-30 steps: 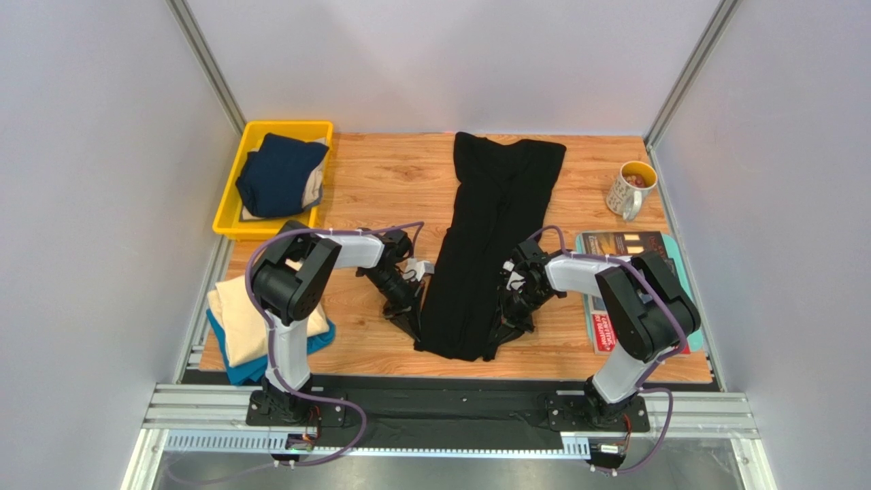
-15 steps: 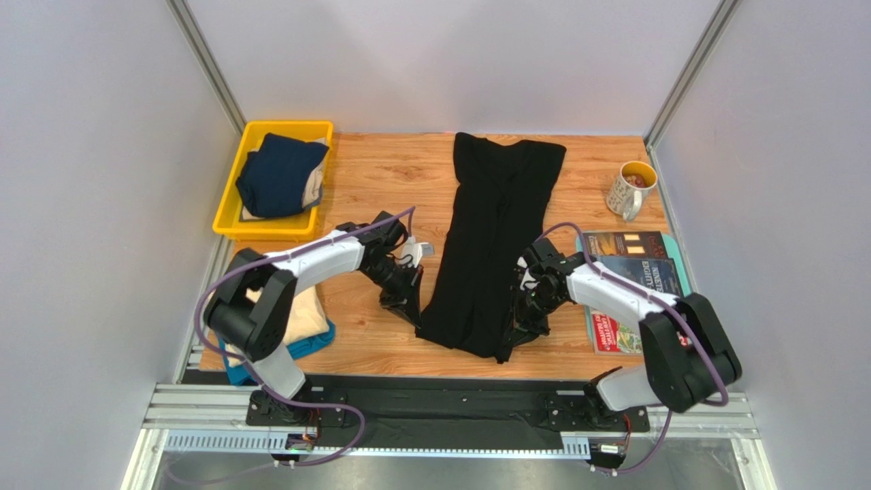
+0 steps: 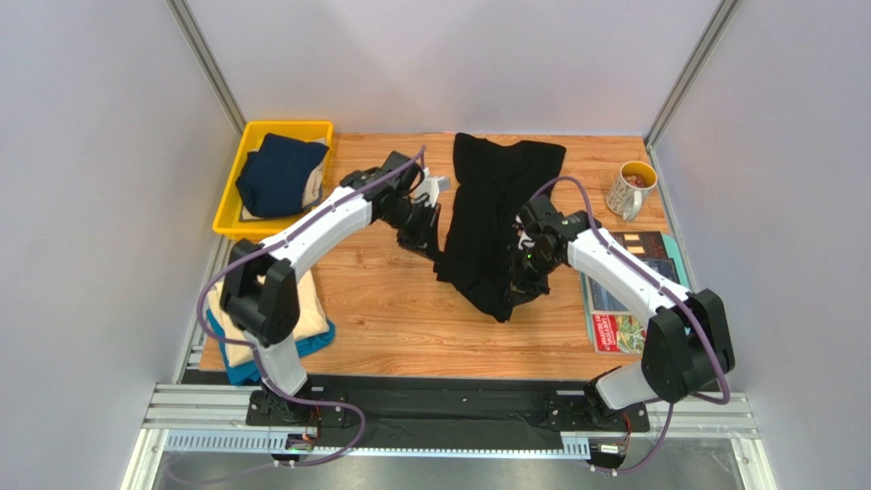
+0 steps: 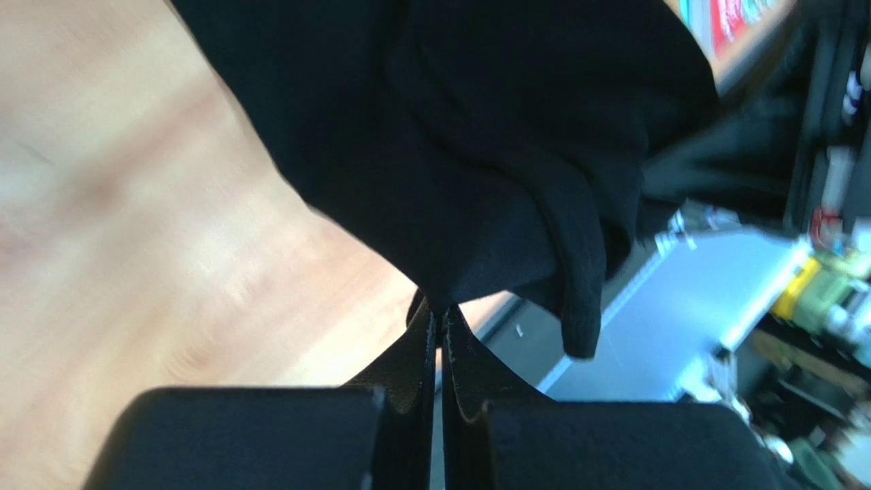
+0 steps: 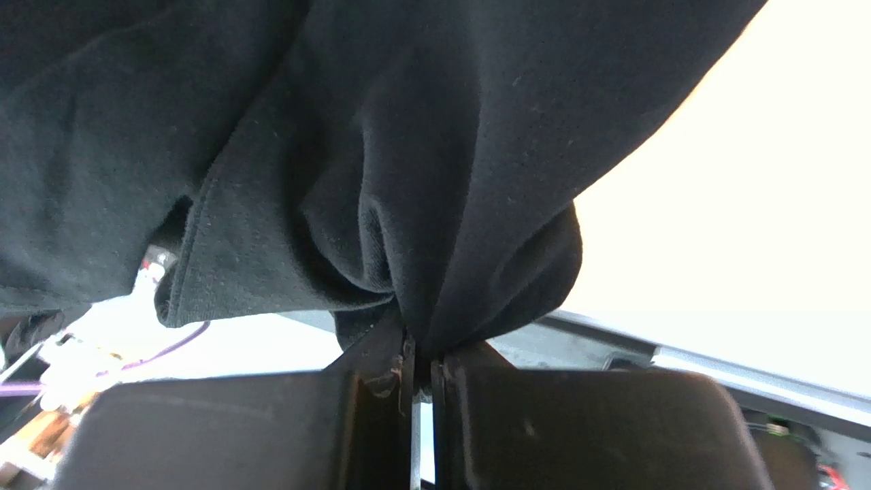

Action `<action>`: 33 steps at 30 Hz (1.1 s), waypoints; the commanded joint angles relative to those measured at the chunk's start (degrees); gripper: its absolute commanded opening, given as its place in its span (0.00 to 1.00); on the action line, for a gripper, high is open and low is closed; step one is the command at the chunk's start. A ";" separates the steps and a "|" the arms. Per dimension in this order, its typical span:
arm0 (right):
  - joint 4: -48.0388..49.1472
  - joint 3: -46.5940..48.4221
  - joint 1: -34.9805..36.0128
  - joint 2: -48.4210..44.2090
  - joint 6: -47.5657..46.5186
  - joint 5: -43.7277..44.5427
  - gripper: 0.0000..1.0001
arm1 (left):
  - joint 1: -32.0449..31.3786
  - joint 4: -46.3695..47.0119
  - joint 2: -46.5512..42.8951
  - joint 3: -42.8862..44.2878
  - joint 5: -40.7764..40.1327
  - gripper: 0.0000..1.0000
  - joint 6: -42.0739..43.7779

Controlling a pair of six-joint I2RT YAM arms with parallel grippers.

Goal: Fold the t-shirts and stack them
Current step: Fold the tshirt

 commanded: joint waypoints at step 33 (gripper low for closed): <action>-4.96 35.12 -14.73 25.58 -11.56 13.93 0.00 | 0.13 -0.84 32.79 42.51 -16.50 0.00 -3.77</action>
